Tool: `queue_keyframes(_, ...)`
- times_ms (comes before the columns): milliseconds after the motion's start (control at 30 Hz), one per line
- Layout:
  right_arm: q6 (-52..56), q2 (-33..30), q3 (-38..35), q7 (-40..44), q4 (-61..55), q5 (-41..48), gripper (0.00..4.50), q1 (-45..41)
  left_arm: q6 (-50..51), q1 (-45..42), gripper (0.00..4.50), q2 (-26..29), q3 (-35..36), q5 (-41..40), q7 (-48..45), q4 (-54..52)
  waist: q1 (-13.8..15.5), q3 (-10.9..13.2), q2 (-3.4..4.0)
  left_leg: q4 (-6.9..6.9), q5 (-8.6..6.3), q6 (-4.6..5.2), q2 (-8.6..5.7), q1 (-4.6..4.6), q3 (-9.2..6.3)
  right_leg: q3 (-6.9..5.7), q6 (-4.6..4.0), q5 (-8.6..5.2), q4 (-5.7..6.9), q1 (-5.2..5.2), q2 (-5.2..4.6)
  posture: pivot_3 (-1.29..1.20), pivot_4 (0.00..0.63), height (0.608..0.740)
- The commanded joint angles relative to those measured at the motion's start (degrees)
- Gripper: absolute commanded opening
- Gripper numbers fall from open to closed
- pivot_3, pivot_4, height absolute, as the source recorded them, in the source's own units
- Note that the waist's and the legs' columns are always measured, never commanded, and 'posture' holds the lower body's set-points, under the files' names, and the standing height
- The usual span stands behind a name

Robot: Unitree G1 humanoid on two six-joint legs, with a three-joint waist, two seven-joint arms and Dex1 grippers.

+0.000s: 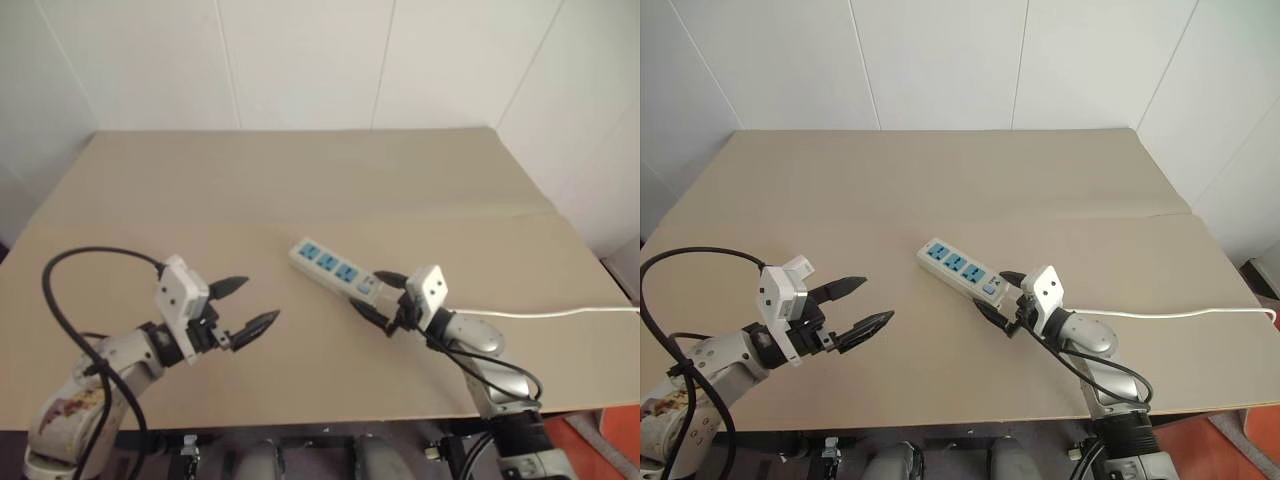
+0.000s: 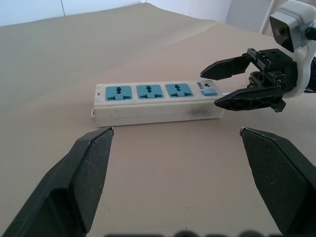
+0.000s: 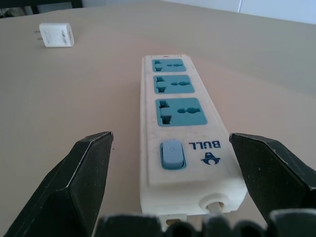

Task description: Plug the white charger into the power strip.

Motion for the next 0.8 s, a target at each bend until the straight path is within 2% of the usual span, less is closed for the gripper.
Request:
queue_keyframes(33,-2.3,0.7,-0.3,-3.3,1.0,-2.7,4.48,-1.4,-1.1,0.1,4.5,-0.1,0.2,-0.2,0.1,-2.0,0.0,0.0,0.0,0.0,0.0,0.0,0.0,0.0,0.01,0.0,0.0,0.0,0.0,0.0,0.0,0.0,0.15,0.74)
queue_keyframes(500,-0.9,0.8,1.4,-0.4,0.9,-2.4,4.48,-1.3,-1.2,0.3,4.5,-0.2,0.0,0.0,0.0,-1.9,-0.1,0.0,0.0,0.0,0.0,0.0,0.0,-0.01,0.01,0.01,0.0,0.0,0.0,-0.02,0.0,0.0,0.15,0.74)
queue_keyframes(800,-2.7,2.7,2.4,-1.0,9.7,-4.6,4.48,-4.3,-0.9,-0.5,4.5,-0.1,-0.7,0.1,0.5,-2.1,-0.1,0.0,0.0,0.0,0.0,0.0,-0.01,0.02,0.02,0.02,0.0,0.0,0.02,-0.02,0.0,0.0,0.15,0.74)
